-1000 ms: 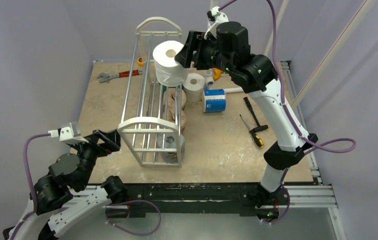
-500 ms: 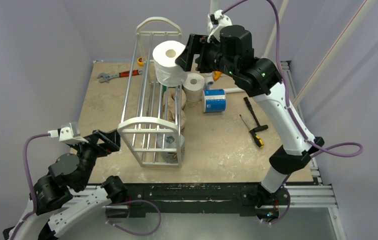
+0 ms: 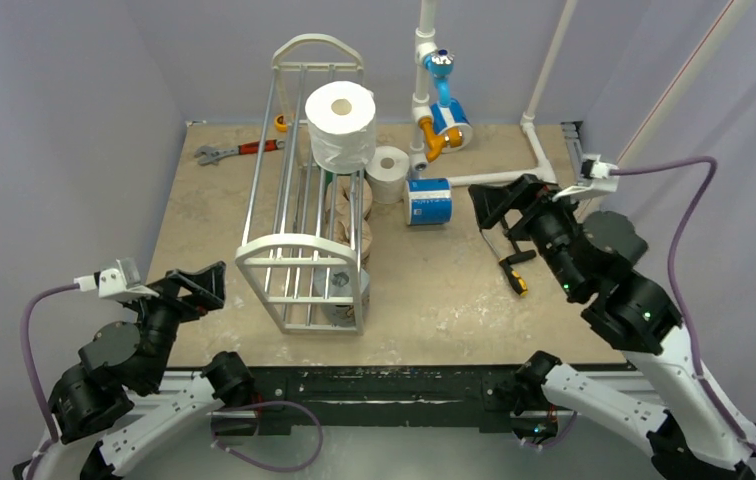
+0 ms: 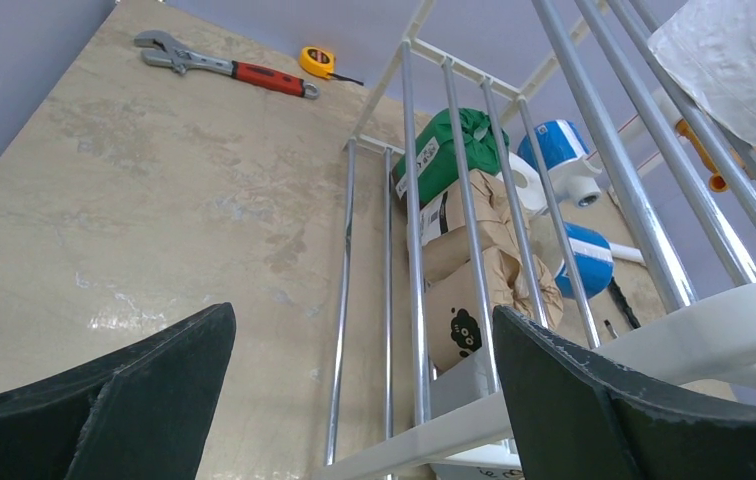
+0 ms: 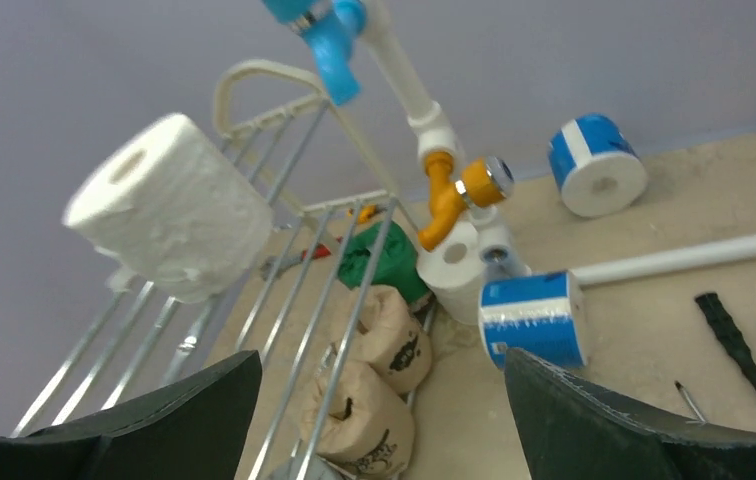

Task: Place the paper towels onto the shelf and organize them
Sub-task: Adjust the paper towel at the center of the board.

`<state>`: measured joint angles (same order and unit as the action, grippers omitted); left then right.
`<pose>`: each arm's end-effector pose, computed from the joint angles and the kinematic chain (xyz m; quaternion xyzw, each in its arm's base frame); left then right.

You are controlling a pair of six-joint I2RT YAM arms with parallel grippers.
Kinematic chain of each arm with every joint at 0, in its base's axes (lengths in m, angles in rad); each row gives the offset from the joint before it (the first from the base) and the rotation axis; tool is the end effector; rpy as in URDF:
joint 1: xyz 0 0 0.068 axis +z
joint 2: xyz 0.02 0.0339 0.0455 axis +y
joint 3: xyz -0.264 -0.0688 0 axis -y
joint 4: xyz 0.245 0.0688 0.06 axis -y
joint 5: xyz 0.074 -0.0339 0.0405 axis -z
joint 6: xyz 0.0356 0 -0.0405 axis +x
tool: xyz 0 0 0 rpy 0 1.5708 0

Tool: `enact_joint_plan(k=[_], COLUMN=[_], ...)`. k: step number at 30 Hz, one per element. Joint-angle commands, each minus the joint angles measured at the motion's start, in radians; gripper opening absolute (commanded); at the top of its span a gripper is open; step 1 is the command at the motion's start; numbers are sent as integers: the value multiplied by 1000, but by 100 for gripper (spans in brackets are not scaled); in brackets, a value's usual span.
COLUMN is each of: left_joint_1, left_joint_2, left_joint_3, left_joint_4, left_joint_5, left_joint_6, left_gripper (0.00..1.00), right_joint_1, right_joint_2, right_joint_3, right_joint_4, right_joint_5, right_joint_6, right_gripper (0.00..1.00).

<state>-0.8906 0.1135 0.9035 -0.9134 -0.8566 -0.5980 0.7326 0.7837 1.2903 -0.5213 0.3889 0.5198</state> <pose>0.0109 0.0293 0.3477 -0.1727 0.7145 -0.1791 0.6539 0.1020 0.0736 0.4696 0.0606 0.7093 0.2921 0.6387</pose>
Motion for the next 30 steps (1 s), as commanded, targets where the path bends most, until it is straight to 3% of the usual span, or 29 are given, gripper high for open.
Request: enact_joint_plan(k=[1, 7, 15, 20, 30], left_joint_1=[-2, -2, -2, -3, -2], left_joint_2=[-5, 37, 15, 12, 5], left_joint_3=[-29, -31, -86, -100, -106], left_joint_4=[25, 6, 16, 4, -12], left_joint_5=[-11, 7, 36, 43, 31], left_joint_6=[24, -7, -44, -67, -70], left_gripper=[100, 100, 100, 100, 100], right_joint_1=[-3, -103, -189, -336, -535], right_joint_2=[93, 202, 357, 421, 695], right_joint_3=[-174, -356, -564, -724, -684], right_joint_4=[54, 245, 616, 962, 1334], right_joint_5=[109, 75, 32, -121, -488], right_joint_6=[88, 184, 174, 263, 339], right_gripper=[92, 90, 95, 93, 87])
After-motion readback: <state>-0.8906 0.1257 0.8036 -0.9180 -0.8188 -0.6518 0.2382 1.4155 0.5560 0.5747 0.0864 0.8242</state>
